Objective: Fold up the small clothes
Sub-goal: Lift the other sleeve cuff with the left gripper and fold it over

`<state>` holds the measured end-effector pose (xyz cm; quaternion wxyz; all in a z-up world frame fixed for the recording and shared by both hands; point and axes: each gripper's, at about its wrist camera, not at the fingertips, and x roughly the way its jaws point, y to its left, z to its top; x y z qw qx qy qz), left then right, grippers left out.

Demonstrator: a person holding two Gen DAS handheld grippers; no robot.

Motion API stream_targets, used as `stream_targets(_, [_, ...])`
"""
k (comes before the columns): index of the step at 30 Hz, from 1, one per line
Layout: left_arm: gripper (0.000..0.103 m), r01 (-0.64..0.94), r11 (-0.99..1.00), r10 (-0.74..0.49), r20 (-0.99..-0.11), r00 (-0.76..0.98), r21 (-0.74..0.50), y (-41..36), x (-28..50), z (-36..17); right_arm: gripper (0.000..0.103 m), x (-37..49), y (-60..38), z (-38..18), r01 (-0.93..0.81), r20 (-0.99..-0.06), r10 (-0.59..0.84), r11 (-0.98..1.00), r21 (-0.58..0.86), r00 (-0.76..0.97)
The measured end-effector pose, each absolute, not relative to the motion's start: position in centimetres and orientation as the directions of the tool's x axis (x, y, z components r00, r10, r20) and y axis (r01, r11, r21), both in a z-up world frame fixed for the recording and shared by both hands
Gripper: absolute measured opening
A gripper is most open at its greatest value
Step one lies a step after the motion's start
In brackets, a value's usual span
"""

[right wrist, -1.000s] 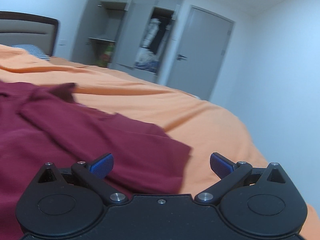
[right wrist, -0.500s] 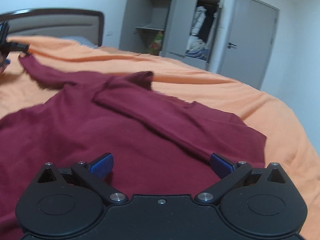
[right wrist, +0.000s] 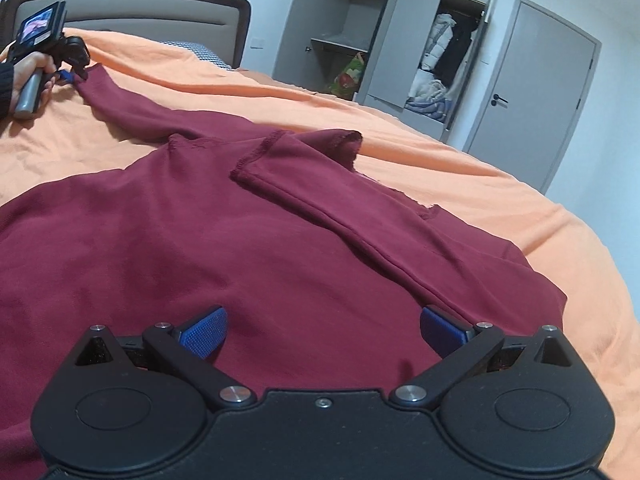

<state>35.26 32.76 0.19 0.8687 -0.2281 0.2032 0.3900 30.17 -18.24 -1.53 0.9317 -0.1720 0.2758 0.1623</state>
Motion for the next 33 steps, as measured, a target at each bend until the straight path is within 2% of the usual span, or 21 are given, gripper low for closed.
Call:
stream_targets(1, [0.003, -0.778, 0.581, 0.592, -0.531, 0.606, -0.239, 33.0, 35.2, 0.2, 0.102, 30.1, -18.1, -1.5, -0.401, -0.569, 0.208, 0.885, -0.236, 0.795])
stream_targets(4, [0.002, -0.758, 0.551, 0.588, -0.482, 0.649, -0.348, 33.1, 33.5, 0.5, 0.102, 29.7, -17.8, -1.5, -0.408, -0.563, 0.209, 0.877, -0.254, 0.8])
stream_targets(6, [0.002, -0.737, 0.562, 0.601, -0.428, 0.676, -0.375, 32.5, 32.2, 1.2, 0.102, 29.4, -17.7, -1.4, -0.413, -0.559, 0.211, 0.872, -0.263, 0.802])
stream_targets(11, [0.002, -0.693, 0.633, 0.627, -0.297, 0.72, -0.344, 31.2, 29.7, 3.8, 0.102, 29.0, -17.9, -1.5, -0.419, -0.557, 0.217, 0.869, -0.264, 0.802])
stream_targets(15, [0.002, -0.668, 0.67, 0.612, -0.268, 0.744, -0.325, 31.0, 30.3, 5.3, 0.102, 29.0, -17.9, -1.6, -0.417, -0.553, 0.225, 0.874, -0.249, 0.802])
stream_targets(20, [0.002, -0.62, 0.693, 0.591, -0.203, 0.781, -0.368, 29.3, 31.5, 8.0, 0.102, 28.3, -18.4, -1.0, -0.417, -0.529, 0.239, 0.875, -0.247, 0.815])
stream_targets(25, [0.002, -0.496, 0.81, 0.495, -0.089, 0.864, -0.314, 24.4, 33.2, 11.7, 0.102, 27.7, -19.9, -0.7, -0.382, -0.509, 0.221, 0.893, -0.236, 0.832])
stream_targets(33, [0.002, -0.223, 0.938, 0.232, 0.0, 0.973, -0.265, 15.1, 36.9, 15.6, 0.102, 26.6, -23.3, -0.5, -0.312, -0.491, 0.179, 0.928, -0.205, 0.853])
